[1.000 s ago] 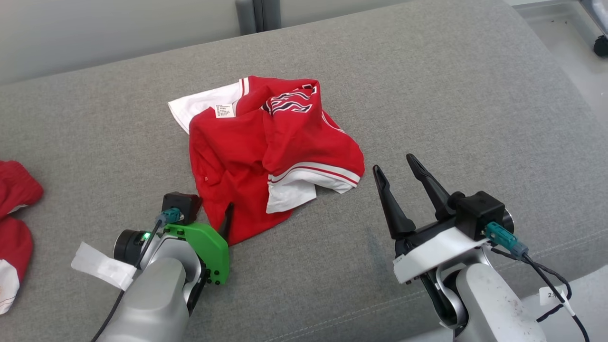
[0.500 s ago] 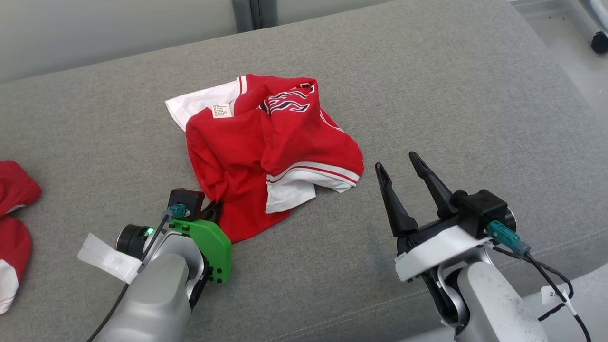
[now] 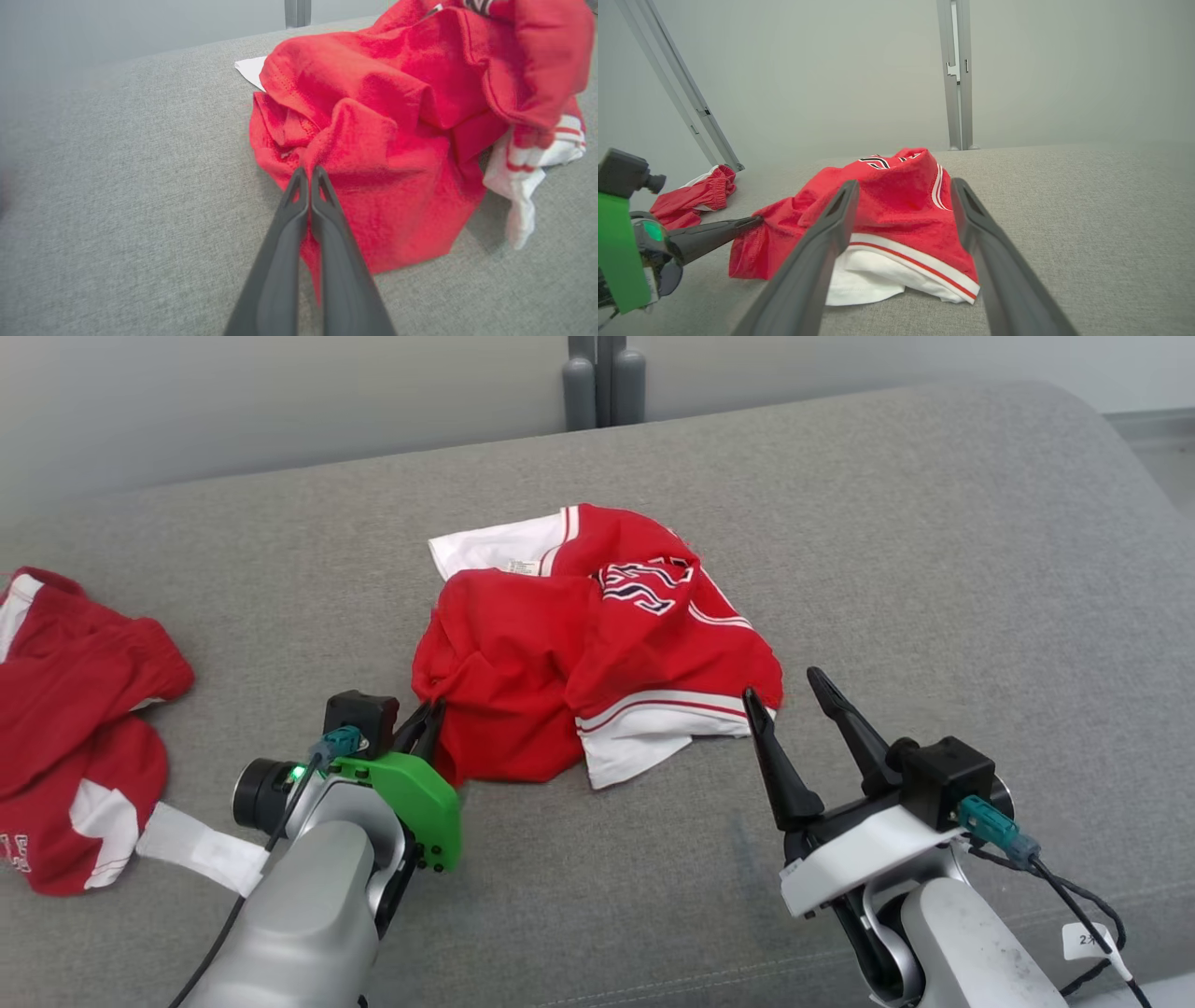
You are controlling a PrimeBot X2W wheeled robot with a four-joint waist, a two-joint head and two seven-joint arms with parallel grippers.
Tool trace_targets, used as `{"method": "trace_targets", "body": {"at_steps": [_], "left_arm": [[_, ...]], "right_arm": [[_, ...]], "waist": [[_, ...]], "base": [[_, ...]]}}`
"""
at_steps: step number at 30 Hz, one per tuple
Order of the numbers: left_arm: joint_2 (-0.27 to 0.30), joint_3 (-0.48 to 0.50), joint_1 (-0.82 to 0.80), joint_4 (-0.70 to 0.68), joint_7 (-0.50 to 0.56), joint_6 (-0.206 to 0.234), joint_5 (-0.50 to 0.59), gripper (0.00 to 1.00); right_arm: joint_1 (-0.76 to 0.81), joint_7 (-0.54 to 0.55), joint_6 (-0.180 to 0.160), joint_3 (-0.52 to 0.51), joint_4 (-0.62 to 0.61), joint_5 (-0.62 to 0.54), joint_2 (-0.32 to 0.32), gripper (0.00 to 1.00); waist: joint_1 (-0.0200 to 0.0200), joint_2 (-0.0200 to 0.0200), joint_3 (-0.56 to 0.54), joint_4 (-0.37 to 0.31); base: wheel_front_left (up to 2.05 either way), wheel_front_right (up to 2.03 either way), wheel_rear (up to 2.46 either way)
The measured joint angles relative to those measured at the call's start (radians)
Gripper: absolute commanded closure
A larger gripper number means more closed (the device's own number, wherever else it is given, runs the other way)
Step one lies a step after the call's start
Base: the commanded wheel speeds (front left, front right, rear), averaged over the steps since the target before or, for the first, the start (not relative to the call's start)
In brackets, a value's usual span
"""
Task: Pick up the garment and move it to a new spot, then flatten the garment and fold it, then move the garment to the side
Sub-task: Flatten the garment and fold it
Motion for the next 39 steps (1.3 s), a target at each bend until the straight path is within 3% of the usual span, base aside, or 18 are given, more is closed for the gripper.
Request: {"method": "trace_targets", "body": {"at_steps": [12, 18, 31, 32, 33, 34, 39], "left_arm": [[0.087, 0.022, 0.176, -0.272, -0.001, 0.057, 0.036, 1.00], [0.119, 0.042, 0.287, -0.337, 0.003, 0.081, 0.007, 1.00], [0.109, 0.064, 0.393, -0.397, 0.011, 0.119, -0.044, 1.00], [0.110, 0.069, 0.395, -0.404, 0.008, 0.122, -0.046, 0.79], [0.112, 0.075, 0.397, -0.417, 0.005, 0.128, -0.046, 0.29], [0.113, 0.080, 0.399, -0.430, 0.004, 0.132, -0.046, 0.00], [0.115, 0.115, 0.412, -0.505, 0.000, 0.157, -0.036, 0.00]], "right_arm": [[0.039, -0.001, 0.000, -0.001, 0.013, 0.011, 0.000, 0.00], [0.042, 0.002, 0.000, -0.002, 0.015, 0.013, 0.000, 0.00], [0.042, 0.015, 0.000, -0.007, 0.018, 0.006, 0.000, 0.00], [0.041, 0.017, 0.000, -0.008, 0.018, 0.005, 0.000, 0.00], [0.041, 0.018, 0.000, -0.010, 0.018, 0.004, 0.000, 0.00], [0.041, 0.018, 0.000, -0.012, 0.018, 0.004, 0.000, 0.00], [0.040, 0.018, 0.000, -0.029, 0.025, -0.002, 0.000, 0.00]], "waist": [[0.0000, 0.0000, -0.071, 0.100], [0.0000, 0.0000, -0.092, 0.122], [0.0000, 0.0000, -0.076, 0.111], [0.0000, 0.0000, -0.074, 0.111], [0.0000, 0.0000, -0.071, 0.111], [0.0000, 0.0000, -0.069, 0.111], [0.0000, 0.0000, -0.058, 0.113]], "base": [[0.00, 0.00, 0.00], [0.00, 0.00, 0.00], [0.00, 0.00, 0.00], [0.00, 0.00, 0.00], [0.00, 0.00, 0.00], [0.00, 0.00, 0.00], [0.00, 0.00, 0.00]]}}
